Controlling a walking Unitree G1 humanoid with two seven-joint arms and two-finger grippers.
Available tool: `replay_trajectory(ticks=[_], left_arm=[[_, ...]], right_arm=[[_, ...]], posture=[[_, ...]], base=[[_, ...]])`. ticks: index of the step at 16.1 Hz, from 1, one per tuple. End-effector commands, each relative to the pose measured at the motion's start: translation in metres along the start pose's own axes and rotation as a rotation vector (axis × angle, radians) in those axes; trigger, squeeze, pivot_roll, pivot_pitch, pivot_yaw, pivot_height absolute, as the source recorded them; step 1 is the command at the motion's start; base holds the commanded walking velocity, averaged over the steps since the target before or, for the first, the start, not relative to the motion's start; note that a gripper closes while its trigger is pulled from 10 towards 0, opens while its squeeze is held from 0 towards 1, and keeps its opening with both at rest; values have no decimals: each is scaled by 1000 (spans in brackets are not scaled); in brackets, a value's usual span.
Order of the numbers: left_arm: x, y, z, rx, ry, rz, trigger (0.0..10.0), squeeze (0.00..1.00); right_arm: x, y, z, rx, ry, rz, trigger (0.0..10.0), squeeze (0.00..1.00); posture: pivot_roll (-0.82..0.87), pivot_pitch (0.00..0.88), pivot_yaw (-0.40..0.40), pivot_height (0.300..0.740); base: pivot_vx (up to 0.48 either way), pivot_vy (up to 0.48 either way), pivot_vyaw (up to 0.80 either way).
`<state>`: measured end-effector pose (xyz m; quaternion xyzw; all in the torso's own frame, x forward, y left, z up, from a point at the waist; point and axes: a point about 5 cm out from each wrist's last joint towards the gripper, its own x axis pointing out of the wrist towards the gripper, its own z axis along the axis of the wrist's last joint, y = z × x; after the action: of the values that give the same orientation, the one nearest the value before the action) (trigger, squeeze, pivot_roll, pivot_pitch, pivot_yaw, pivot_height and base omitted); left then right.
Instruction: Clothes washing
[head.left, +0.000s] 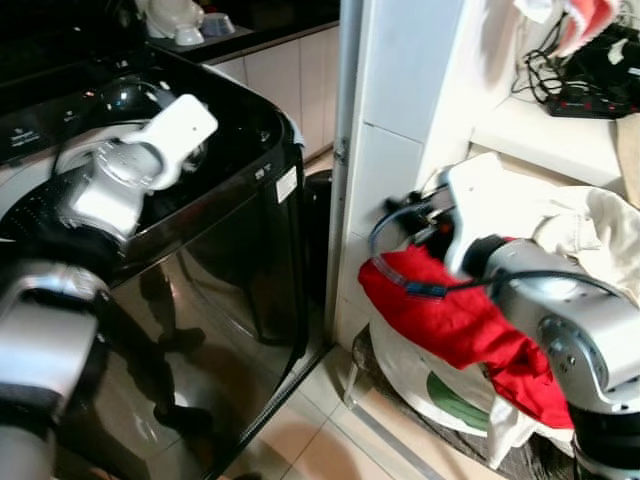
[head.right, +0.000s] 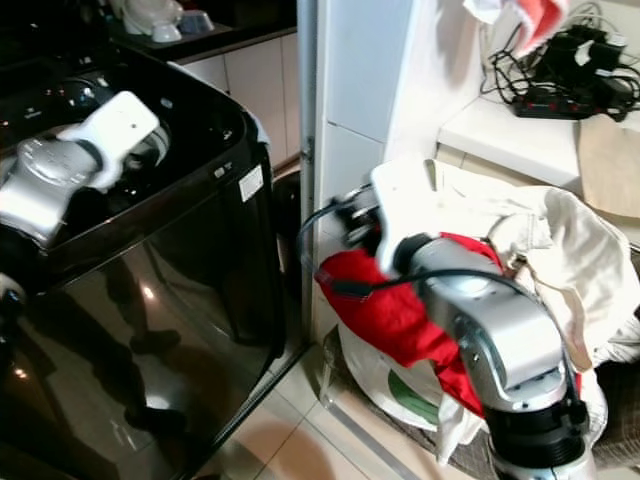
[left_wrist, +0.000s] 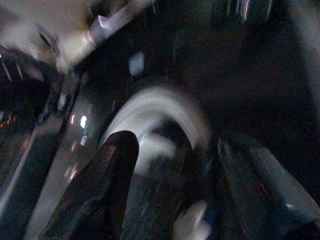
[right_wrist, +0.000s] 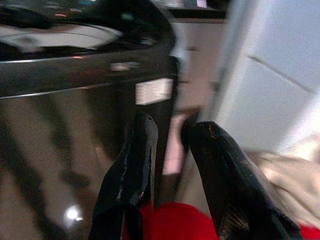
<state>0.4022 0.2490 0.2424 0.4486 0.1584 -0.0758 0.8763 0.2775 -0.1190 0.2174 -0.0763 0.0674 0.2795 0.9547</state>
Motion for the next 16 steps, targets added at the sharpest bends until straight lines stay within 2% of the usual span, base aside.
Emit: replay_trajectory(ticks=[1,3,5,10,14,16], left_arm=[[-2,6,0,42,36,-10,10000,0],[-2,12,-4,55,78,-19,10000,0],[-2,11,-4,53,98,-88,10000,0],[-3,7,-14,150,186,-194,10000,0],[-5,19,-27,320,302,-80,10000,0],[-4,19,-26,329,296,-40,10000,0]], right_arm=[[-2,4,1,-14,1,29,10000,0],[-1,9,2,-8,-5,53,10000,0],[0,11,2,-10,-5,68,10000,0],[-2,17,0,-10,7,98,10000,0],[-1,19,-1,-12,14,108,10000,0],[-1,20,-1,-12,16,111,10000,0]], posture=[[-95,0,53,740],[-95,0,59,740],[-98,0,63,740],[-100,0,66,740],[-101,0,64,740],[-101,0,65,740]], base=[[0,0,0],[0,0,0],[0,0,0],[0,0,0],[0,0,0],[0,0,0]])
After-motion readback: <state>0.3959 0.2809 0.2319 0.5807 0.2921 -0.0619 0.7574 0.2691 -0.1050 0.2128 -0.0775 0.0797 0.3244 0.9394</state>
